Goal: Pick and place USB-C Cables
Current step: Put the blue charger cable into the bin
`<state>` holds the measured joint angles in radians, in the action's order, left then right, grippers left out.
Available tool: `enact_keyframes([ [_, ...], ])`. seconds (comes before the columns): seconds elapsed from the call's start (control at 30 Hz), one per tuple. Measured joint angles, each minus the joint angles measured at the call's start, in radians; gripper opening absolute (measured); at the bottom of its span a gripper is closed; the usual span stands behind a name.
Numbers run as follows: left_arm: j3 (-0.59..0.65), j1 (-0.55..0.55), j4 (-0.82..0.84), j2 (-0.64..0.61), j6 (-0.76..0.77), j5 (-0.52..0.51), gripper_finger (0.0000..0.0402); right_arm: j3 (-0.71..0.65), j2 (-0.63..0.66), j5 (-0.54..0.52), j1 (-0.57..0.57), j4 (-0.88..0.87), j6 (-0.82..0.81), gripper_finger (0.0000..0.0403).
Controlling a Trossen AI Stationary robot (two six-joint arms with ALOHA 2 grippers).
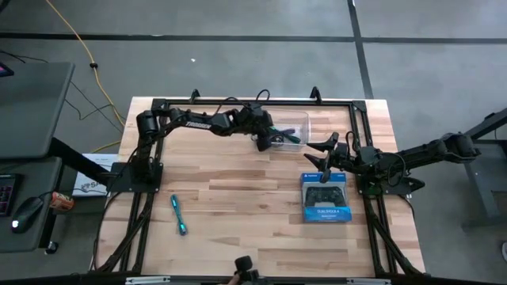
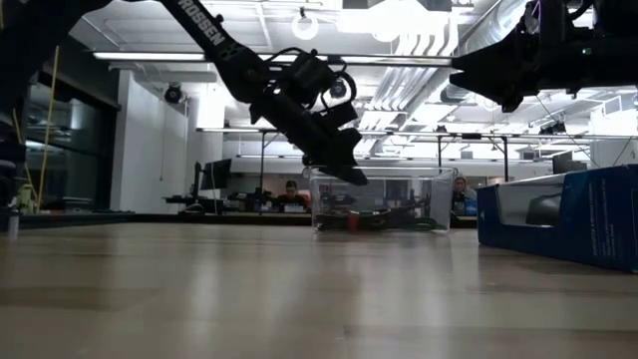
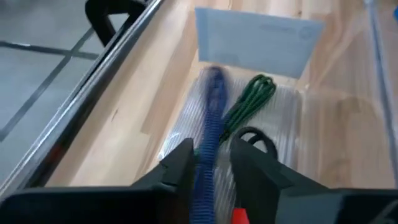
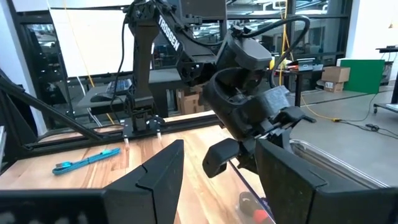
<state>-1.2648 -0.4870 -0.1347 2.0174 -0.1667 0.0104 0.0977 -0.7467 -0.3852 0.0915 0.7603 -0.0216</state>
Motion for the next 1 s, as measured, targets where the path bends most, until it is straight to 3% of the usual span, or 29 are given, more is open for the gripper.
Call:
enact_keyframes([
  [0.27, 0.000, 0.000, 0.142, -0.096, 0.002, -0.039, 0.0146, 0.000, 0.000, 0.000, 0.000, 0.000, 0.000, 0.0190],
  [0.4, 0.000, 0.000, 0.259, -0.222, 0.054, -0.067, 0.0152, 0.000, 0.000, -0.006, 0.000, 0.000, 0.000, 0.0190],
  [0.53, 0.083, 0.004, 0.245, -0.390, 0.121, -0.054, 0.0149, 0.000, 0.000, -0.006, 0.000, 0.005, 0.000, 0.0190],
  [0.63, 0.241, 0.024, 0.097, -0.527, 0.149, -0.045, 0.0148, 0.000, 0.000, -0.006, 0.000, 0.005, -0.005, 0.0190],
  [0.8, 0.607, 0.079, -0.279, -0.749, 0.174, -0.001, 0.0149, 0.000, 0.000, 0.001, 0.000, 0.006, -0.006, 0.0190],
  [1.0, 0.980, 0.161, -0.774, -0.891, 0.205, 0.026, 0.0147, 0.000, 0.000, 0.001, 0.000, 0.039, -0.005, 0.0190],
])
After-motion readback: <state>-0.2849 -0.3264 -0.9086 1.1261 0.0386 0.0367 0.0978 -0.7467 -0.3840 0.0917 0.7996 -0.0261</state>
